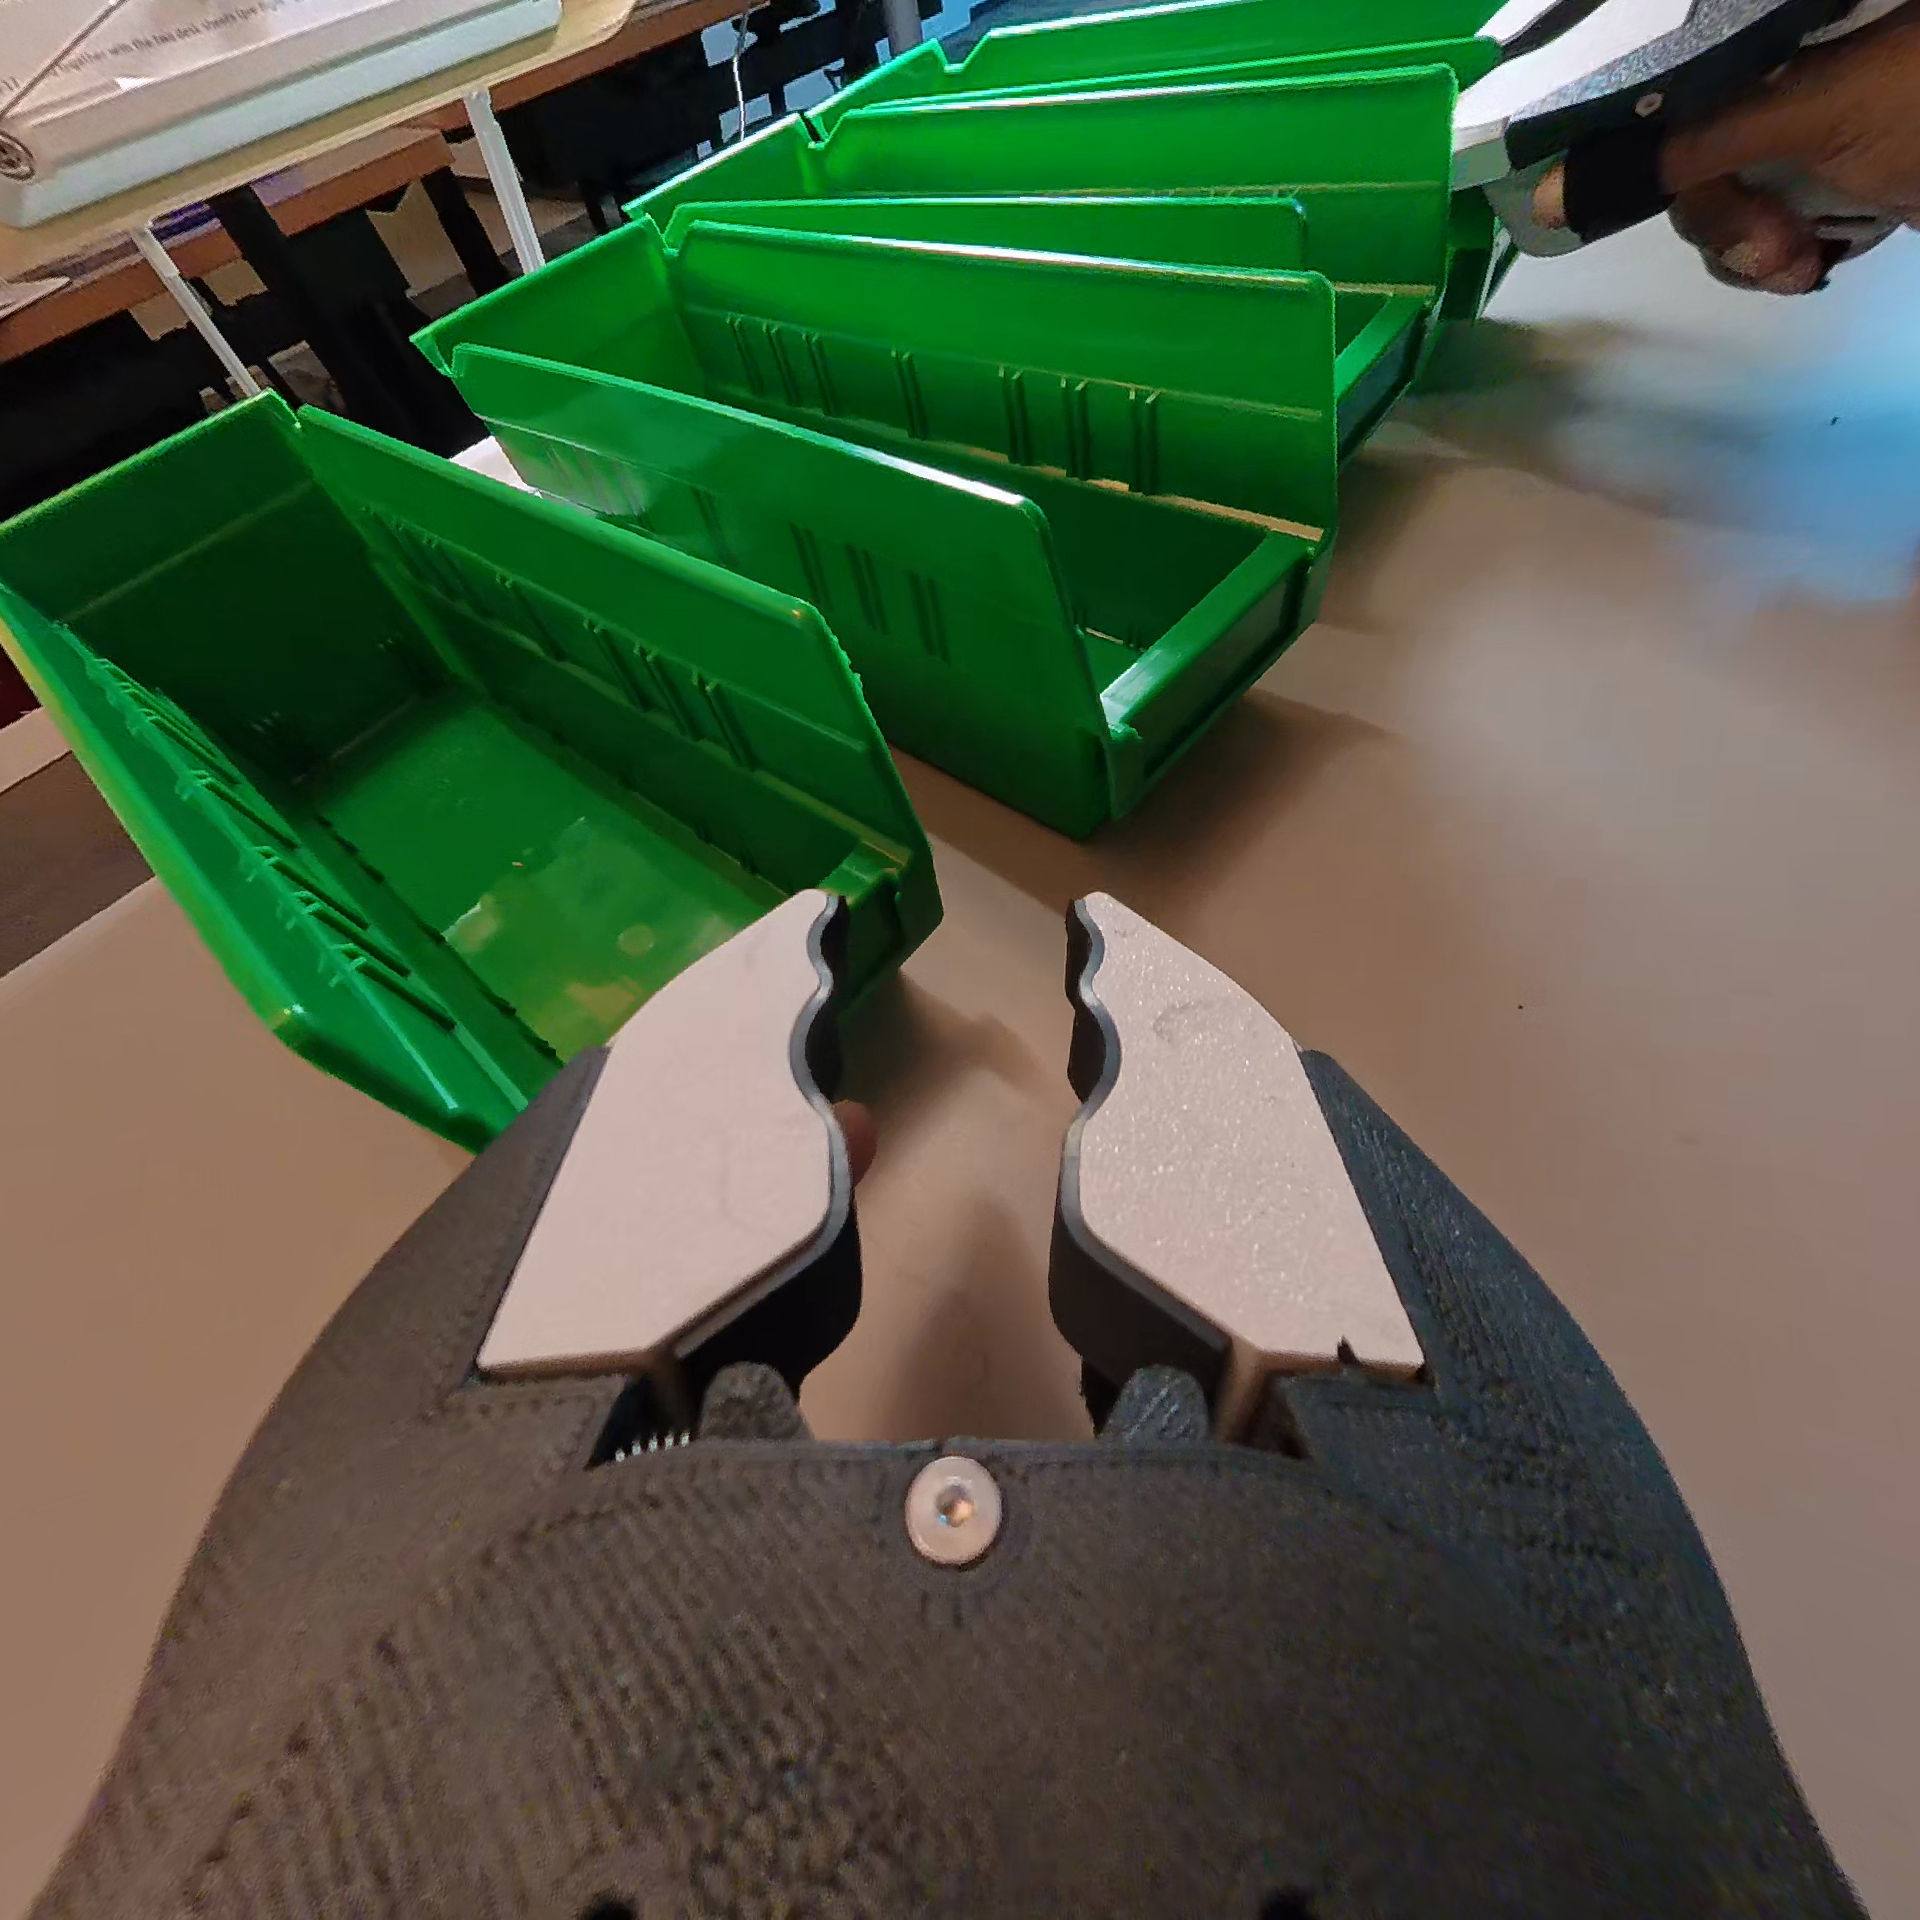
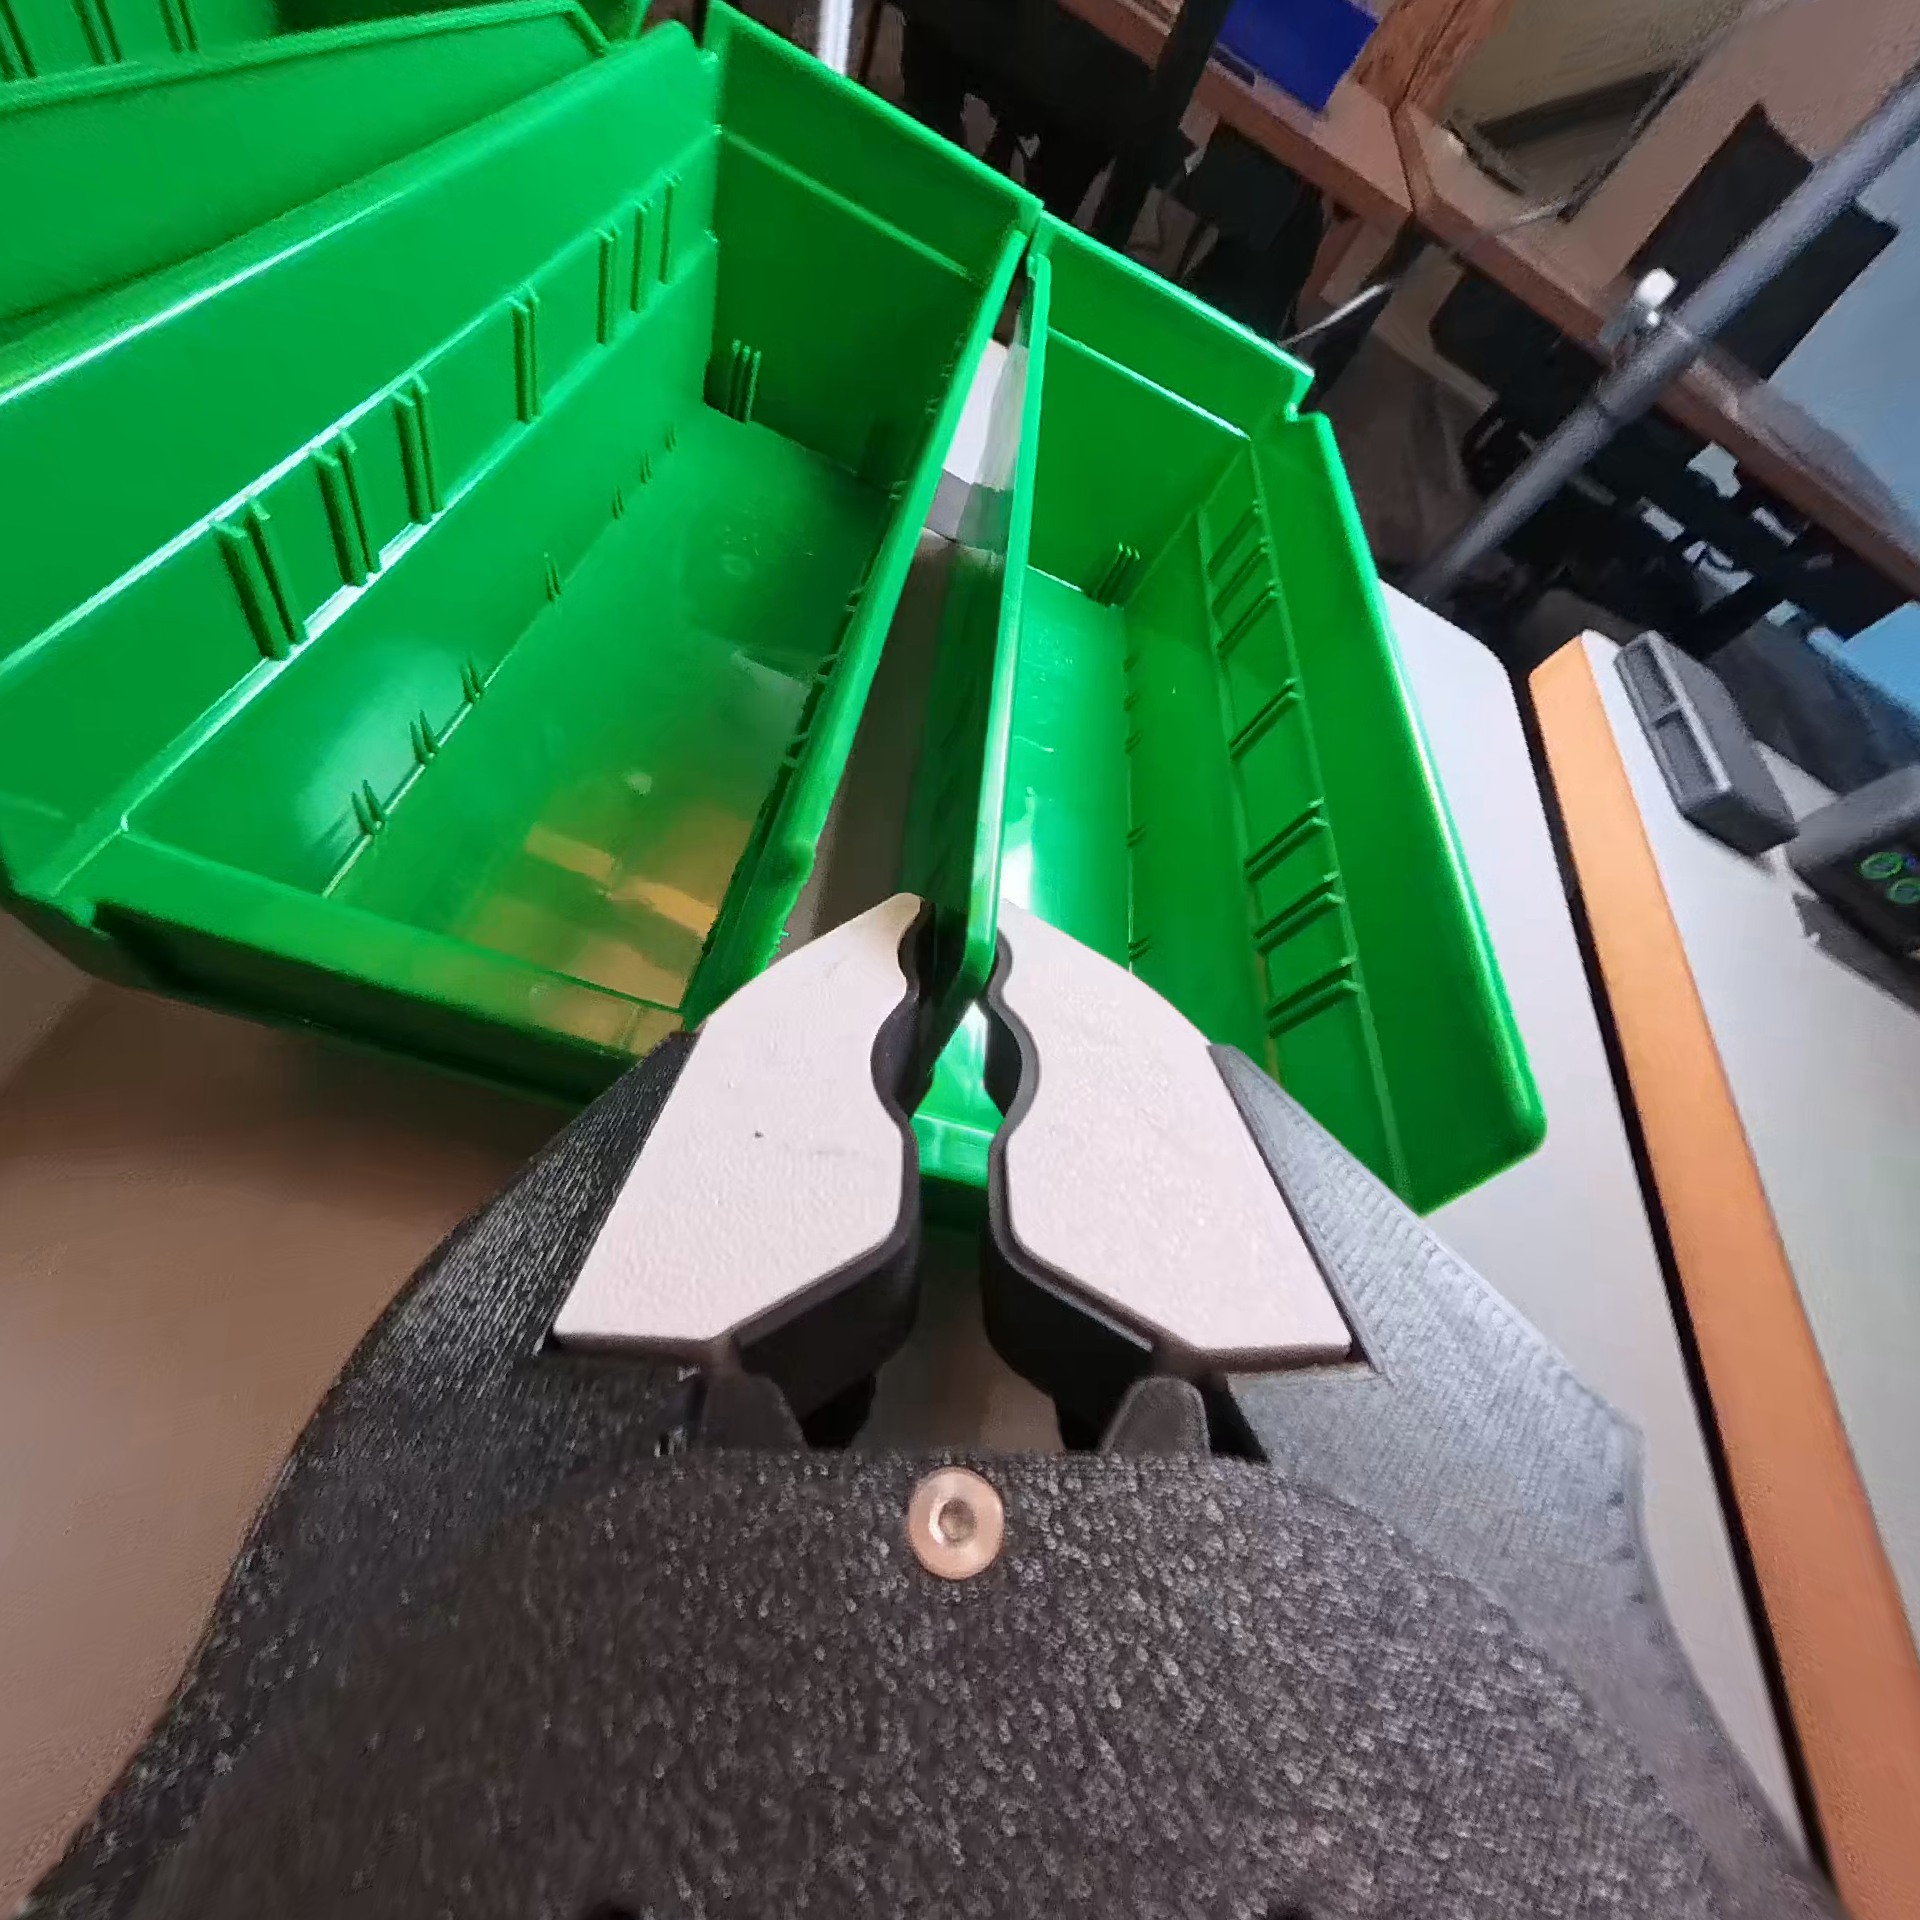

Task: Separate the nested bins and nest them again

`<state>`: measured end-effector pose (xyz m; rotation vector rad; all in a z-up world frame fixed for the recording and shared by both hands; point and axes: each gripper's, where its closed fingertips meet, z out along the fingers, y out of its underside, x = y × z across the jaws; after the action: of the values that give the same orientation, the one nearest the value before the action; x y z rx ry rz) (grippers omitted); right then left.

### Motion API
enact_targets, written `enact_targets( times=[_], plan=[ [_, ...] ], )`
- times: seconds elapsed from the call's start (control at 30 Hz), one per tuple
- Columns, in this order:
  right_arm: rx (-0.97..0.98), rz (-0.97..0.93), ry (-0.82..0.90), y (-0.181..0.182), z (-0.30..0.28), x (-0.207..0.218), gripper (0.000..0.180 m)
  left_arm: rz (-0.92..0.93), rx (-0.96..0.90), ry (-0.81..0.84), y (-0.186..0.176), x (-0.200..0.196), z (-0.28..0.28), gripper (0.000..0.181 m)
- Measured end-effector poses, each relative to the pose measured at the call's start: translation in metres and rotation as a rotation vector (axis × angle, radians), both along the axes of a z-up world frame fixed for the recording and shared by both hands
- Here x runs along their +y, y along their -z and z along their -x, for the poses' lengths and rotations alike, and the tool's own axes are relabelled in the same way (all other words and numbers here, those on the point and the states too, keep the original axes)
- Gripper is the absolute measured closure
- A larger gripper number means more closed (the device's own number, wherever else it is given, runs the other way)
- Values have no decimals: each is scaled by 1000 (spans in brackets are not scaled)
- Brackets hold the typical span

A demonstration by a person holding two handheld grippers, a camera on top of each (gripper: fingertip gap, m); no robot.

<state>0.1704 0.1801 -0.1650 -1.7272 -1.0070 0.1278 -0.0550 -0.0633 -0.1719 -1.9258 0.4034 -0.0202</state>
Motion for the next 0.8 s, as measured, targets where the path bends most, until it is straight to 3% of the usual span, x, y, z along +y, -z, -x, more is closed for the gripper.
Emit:
enact_targets(
  times=[0.1, 0.23, 0.4, 0.47, 0.53, 0.6, 0.8],
  plan=[
    [-63, 25, -158, -1, 5, -13, 150, -1, -2, -1, -1, 0, 1, 140],
    [-328, 63, -421, 16, -13, -30, 121, 14, -9, 4, 4, 1, 0, 140],
    [-685, 34, -520, 31, -28, -17, 113, 29, 2, 10, 8, 2, -1, 140],
    [-810, 61, -535, 46, -32, -11, 113, 26, 10, 9, 8, 1, -1, 141],
    [-867, 66, -521, 57, -36, -1, 125, 16, 12, 6, 5, 0, -1, 141],
    [-784, 111, -520, 60, -32, -4, 140, 7, 6, 3, 2, 0, 0, 141],
    [-751, 85, -427, 57, -43, -15, 142, 30, -8, 14, 8, 2, 0, 141]
  ],
)
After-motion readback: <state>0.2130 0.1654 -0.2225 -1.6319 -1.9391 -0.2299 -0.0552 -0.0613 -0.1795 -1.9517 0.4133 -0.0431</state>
